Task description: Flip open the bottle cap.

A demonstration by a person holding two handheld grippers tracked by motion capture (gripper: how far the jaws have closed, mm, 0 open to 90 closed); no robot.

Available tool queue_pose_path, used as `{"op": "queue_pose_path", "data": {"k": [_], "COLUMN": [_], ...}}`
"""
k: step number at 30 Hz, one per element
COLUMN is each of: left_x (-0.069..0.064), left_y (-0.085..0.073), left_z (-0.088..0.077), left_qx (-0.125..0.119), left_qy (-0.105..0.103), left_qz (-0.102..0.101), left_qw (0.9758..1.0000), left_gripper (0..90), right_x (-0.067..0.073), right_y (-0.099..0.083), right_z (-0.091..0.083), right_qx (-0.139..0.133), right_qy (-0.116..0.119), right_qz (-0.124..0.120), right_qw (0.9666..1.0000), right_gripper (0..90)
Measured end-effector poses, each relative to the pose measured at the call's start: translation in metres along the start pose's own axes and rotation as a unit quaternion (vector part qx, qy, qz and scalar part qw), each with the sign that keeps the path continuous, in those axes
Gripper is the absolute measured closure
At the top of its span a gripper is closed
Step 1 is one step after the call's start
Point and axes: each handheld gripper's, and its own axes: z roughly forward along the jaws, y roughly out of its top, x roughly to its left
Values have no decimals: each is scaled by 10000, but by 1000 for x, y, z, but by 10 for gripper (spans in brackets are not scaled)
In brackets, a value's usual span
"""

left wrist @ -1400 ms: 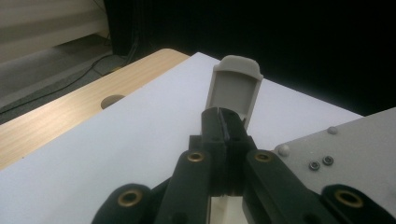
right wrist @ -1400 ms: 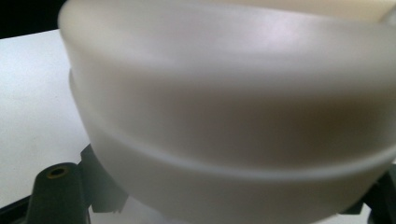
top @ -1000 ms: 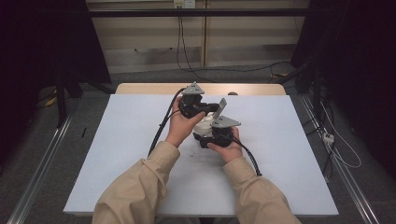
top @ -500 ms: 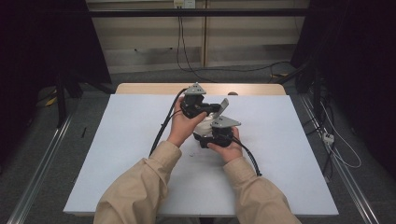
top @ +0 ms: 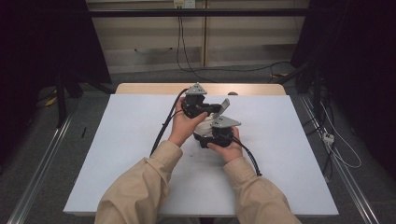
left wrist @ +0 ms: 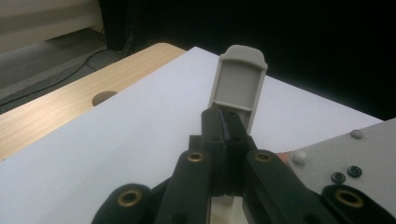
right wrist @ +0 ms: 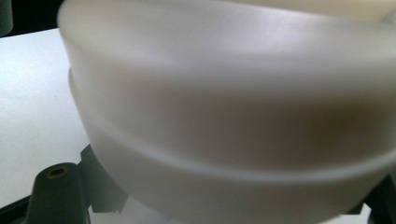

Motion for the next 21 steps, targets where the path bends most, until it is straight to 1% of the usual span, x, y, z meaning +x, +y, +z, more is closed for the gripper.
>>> {"op": "queue_pose_path", "data": {"k": [9,11,13,15,21], "left_x": [1,1,1,0,1], "left_y": [0,0,0,-1,-1], "left_z": [2,2,3,4,6], "left_qx": [-19,-10,21,11,34], "left_qy": [-29,-38,-57,-69,-81], "left_qz": [-30,-48,-11,-60,-61], "left_qw": [10000,10000,10000,10000,9999], "left_gripper": [900,900,900,900,900], "right_x": [0,0,0,0,0], "right_y": [0,0,0,0,0], "right_z": [0,0,0,0,0], "right_qx": [3,4,18,16,26], "right_qy": [-7,-8,-16,-19,-9], "right_qz": [16,16,-1,-31,-29], "right_qw": [10000,10000,10000,10000,10000], "right_gripper": [180,179,180,180,180]}}
